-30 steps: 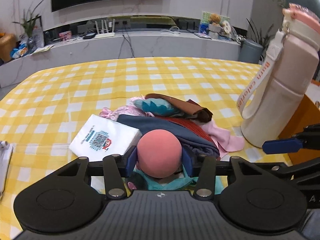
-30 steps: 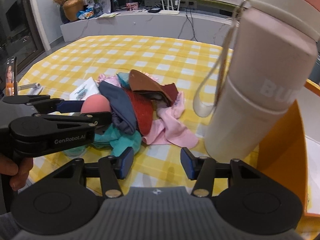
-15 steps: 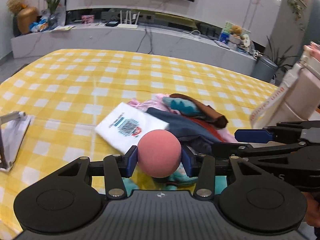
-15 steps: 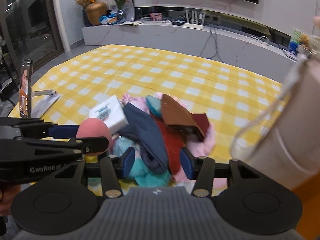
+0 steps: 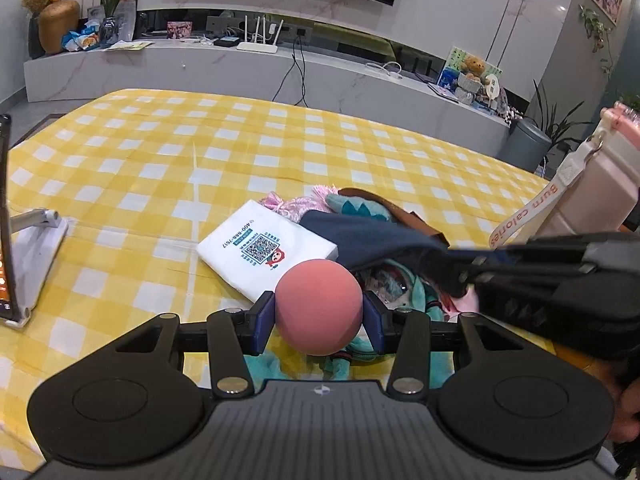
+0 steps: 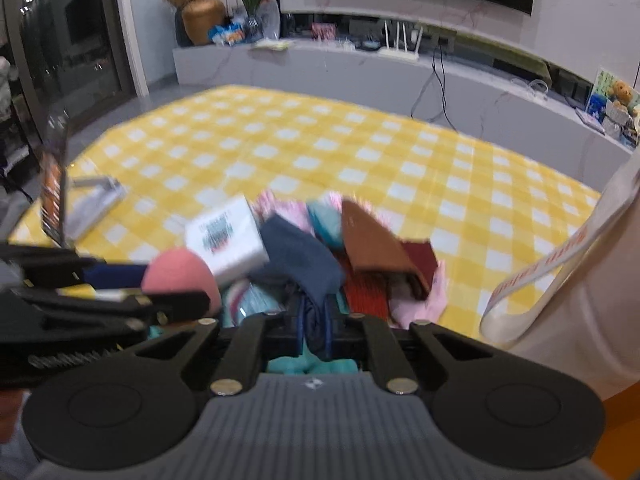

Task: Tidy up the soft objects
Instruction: 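Grasp the pink ball with the left gripper while the right grasps navy cloth, then lift the pink ball and navy cloth with both grippers toward the box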

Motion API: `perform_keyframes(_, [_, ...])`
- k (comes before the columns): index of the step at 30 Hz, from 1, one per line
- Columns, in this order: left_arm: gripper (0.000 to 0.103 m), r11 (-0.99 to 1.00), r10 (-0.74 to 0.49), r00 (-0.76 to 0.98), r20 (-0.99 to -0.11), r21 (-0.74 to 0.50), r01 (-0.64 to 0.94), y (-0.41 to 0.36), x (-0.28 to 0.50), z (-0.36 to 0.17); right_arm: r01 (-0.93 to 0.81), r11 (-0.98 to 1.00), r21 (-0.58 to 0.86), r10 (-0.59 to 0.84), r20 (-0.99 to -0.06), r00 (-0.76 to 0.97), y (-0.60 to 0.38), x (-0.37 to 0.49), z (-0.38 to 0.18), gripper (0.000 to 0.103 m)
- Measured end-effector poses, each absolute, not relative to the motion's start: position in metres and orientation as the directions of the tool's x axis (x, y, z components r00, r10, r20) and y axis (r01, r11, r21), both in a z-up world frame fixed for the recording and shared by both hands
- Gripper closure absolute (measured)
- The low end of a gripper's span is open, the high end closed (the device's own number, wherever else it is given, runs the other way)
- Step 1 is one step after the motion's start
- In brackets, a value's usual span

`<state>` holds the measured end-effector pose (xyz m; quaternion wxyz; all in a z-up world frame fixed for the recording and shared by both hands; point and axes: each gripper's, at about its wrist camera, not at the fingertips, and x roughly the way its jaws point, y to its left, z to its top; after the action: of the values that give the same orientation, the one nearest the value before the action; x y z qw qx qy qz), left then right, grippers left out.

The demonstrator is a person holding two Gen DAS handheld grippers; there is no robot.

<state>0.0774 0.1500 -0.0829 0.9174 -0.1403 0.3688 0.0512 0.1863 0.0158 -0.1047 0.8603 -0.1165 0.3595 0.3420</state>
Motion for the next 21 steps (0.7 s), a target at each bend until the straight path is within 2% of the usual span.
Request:
perform_keyframes(8, [0.051, 0.962, -0.011, 0.742, -0.670, -0.210, -0.176, 0.140, 0.055, -0.060, -0.657, 0.750, 0.079, 0.549, -0.627, 0.552, -0.012, 0.159, -0.053, 0.096])
perform_keyframes(14, [0.050, 0.964, -0.080, 0.739, -0.669, -0.241, -0.114, 0.121, 0.039, -0.055, -0.620, 0.783, 0.056, 0.497, -0.655, 0.569, -0.062, 0.123, -0.043, 0.096])
perform_keyframes(21, [0.050, 0.954, -0.186, 0.683, -0.707, -0.297, -0.048, 0.095, 0.050, -0.077, -0.544, 0.837, 0.059, 0.404, -0.737, 0.542, -0.104, 0.114, -0.068, 0.096])
